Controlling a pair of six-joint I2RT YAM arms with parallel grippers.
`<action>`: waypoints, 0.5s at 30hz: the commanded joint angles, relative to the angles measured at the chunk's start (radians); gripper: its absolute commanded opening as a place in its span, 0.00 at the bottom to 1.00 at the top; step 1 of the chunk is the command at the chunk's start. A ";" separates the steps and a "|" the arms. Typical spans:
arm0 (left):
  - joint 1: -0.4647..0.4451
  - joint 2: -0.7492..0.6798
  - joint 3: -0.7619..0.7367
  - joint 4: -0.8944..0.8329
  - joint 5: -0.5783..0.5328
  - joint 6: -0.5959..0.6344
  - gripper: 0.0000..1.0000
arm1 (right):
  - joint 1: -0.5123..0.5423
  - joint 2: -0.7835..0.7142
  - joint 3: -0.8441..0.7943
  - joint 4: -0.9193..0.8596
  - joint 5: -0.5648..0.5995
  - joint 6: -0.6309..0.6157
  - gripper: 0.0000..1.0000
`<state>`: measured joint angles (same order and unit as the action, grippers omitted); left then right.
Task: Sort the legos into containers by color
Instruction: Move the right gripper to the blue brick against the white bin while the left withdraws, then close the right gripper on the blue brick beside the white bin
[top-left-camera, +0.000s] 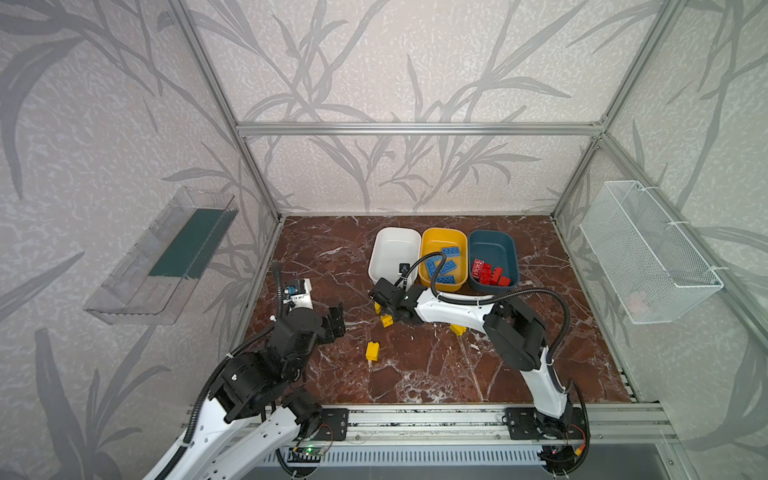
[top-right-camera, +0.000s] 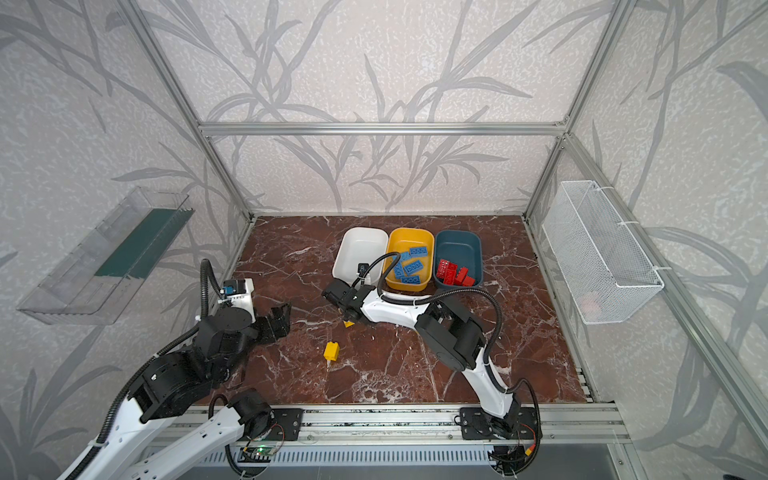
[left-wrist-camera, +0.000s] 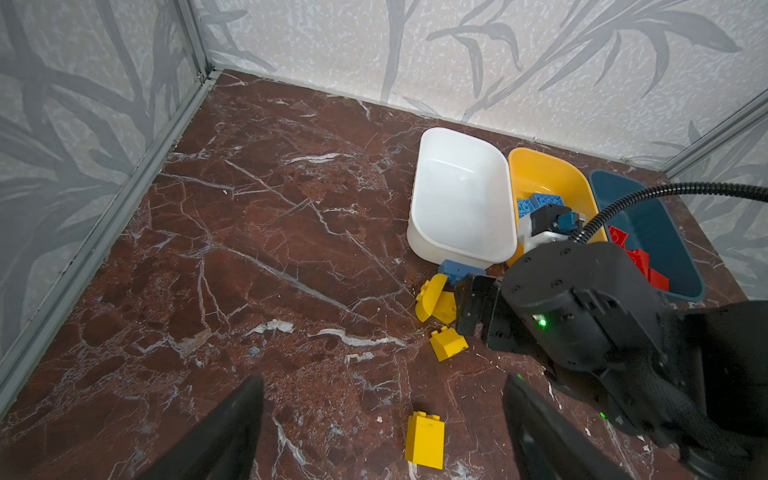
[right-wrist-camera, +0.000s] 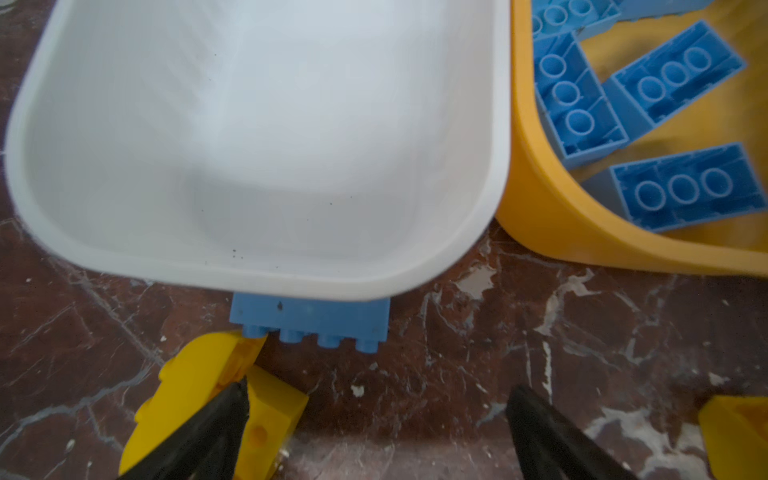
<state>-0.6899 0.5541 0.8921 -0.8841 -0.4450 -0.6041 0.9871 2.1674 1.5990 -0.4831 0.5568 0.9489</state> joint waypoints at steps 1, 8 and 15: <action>0.005 -0.001 -0.007 -0.023 -0.029 0.004 0.89 | -0.017 0.040 0.052 -0.045 -0.024 -0.025 0.98; 0.005 0.003 -0.007 -0.023 -0.034 0.010 0.89 | -0.028 0.112 0.138 -0.049 -0.069 -0.106 0.98; 0.006 0.000 -0.010 -0.024 -0.035 0.010 0.89 | -0.031 0.150 0.186 -0.064 -0.071 -0.095 0.98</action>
<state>-0.6865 0.5552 0.8921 -0.8867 -0.4480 -0.6010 0.9565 2.2978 1.7515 -0.5117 0.4843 0.8589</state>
